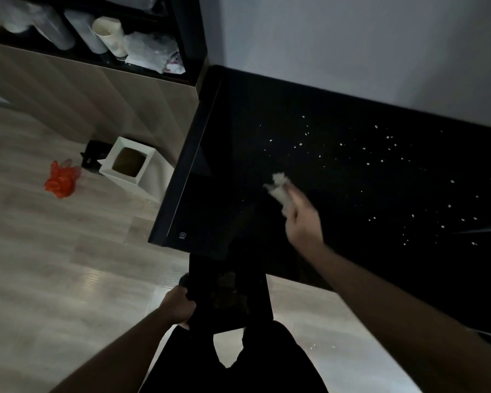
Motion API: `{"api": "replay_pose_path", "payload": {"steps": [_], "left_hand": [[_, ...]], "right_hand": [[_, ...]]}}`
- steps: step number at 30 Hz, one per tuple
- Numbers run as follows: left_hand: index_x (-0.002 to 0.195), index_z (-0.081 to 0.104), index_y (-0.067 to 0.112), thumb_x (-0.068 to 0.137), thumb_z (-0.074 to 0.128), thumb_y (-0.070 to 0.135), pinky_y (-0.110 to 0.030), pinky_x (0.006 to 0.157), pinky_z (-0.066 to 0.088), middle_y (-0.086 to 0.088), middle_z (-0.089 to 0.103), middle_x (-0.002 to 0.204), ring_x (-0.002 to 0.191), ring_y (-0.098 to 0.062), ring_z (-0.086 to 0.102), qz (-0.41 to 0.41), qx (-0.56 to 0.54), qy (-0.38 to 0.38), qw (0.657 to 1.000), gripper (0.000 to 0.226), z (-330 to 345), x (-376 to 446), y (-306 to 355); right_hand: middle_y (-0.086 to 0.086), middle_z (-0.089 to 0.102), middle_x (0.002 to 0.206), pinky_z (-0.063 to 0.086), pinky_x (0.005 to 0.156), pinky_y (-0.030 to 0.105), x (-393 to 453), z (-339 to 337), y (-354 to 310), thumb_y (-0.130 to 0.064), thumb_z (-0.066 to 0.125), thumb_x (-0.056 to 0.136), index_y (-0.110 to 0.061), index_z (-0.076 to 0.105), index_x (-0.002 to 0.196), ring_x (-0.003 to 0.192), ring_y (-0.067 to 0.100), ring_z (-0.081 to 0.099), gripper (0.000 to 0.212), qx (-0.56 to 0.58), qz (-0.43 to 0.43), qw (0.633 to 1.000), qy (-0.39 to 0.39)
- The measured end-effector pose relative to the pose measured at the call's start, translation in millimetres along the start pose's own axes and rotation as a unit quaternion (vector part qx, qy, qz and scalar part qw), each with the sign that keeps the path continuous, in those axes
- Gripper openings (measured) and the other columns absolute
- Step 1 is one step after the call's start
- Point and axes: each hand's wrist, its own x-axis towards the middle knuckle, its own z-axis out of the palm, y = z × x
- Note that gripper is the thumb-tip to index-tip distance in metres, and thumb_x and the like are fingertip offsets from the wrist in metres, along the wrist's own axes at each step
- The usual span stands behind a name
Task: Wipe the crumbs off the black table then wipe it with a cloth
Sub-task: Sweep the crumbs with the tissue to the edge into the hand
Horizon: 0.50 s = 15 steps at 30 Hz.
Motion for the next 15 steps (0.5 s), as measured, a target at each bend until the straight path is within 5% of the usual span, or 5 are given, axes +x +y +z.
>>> {"api": "replay_pose_path", "payload": {"steps": [4,9,12,15], "left_hand": [[0.099,0.074,0.009,0.064,0.047,0.013,-0.045,0.064,0.066,-0.014,0.078,0.085,0.068,-0.031,0.078,-0.013,-0.026,-0.002,1.000,0.044,1,3,-5],[0.097,0.074,0.010,0.063,0.050,0.020,-0.042,0.069,0.066,-0.011,0.078,0.086,0.074,-0.027,0.078,-0.017,-0.007,0.016,1.000,0.042,1,11,-11],[0.095,0.074,0.010,0.064,0.051,0.017,-0.042,0.066,0.066,-0.011,0.078,0.082,0.070,-0.027,0.078,-0.023,-0.008,0.013,1.000,0.040,0,13,-14],[0.095,0.074,0.010,0.062,0.051,0.020,-0.043,0.068,0.066,-0.010,0.077,0.083,0.073,-0.028,0.077,-0.021,-0.009,0.015,1.000,0.041,-2,16,-19]], "right_hand": [[0.004,0.041,0.163,0.032,0.125,0.041,83,-18,8,0.002,0.049,0.098,-0.021,0.044,0.156,0.151,0.020,0.037,0.062,-0.088,0.013,0.996,0.016],[0.003,0.009,0.173,0.024,0.127,0.047,124,4,13,-0.020,0.046,0.106,-0.034,0.028,0.161,0.160,0.026,0.010,0.059,-0.225,0.076,0.968,-0.079],[-0.003,0.002,0.174,0.012,0.127,0.058,110,37,12,-0.025,0.044,0.104,-0.036,0.024,0.162,0.161,0.028,-0.002,0.062,-0.285,0.052,0.952,-0.098],[-0.001,0.014,0.174,0.017,0.126,0.059,70,70,9,-0.021,0.047,0.101,-0.031,0.032,0.160,0.160,0.029,0.007,0.062,-0.290,-0.052,0.949,-0.114]]}}
